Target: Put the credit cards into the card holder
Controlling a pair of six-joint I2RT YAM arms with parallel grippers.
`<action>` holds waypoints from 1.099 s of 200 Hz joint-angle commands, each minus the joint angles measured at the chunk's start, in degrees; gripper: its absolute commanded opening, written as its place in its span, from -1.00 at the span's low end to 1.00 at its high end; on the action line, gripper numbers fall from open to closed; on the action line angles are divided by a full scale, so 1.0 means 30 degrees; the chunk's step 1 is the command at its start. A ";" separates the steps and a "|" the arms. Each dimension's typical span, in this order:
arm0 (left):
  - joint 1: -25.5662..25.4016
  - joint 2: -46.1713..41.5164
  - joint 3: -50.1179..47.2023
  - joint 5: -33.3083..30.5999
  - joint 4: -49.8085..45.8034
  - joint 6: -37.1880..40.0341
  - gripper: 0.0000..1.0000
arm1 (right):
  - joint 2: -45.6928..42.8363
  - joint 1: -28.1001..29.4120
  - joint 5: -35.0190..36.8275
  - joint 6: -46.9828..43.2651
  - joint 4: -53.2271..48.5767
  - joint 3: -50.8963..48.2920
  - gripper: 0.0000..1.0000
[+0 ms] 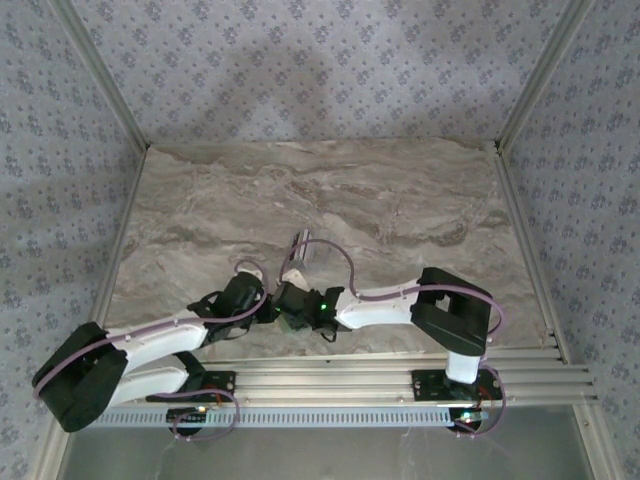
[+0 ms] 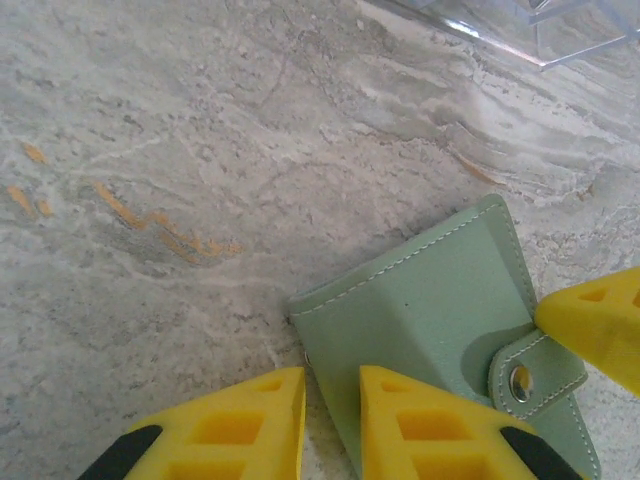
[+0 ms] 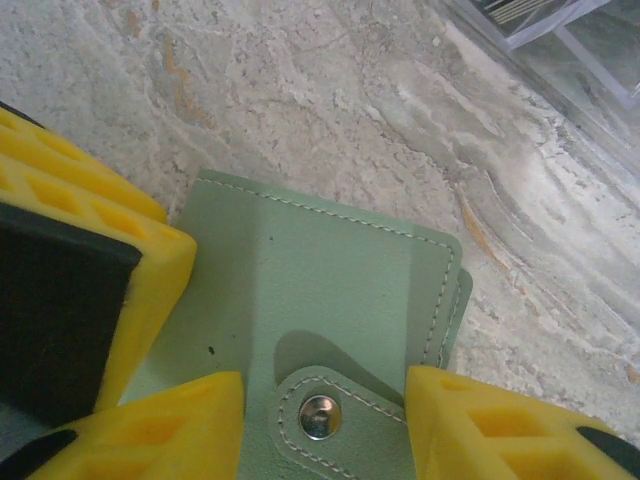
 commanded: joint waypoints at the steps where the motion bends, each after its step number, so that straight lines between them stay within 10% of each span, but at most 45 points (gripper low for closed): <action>1: -0.0138 -0.0160 0.0120 -0.0275 -0.0409 -0.0170 -0.59 | 0.1088 0.0151 0.0996 0.0707 -0.1142 -0.0696 -0.16; 63: -0.0498 0.2663 0.0347 -0.0797 0.0888 -0.0259 -0.71 | -0.0695 0.0253 0.1138 0.0307 -0.0878 -0.1151 -1.00; 220: -0.1688 0.4305 0.0325 -0.2616 0.1482 -0.1011 -0.89 | -0.6567 -0.3898 -0.3073 0.2497 0.4542 -0.8111 -0.92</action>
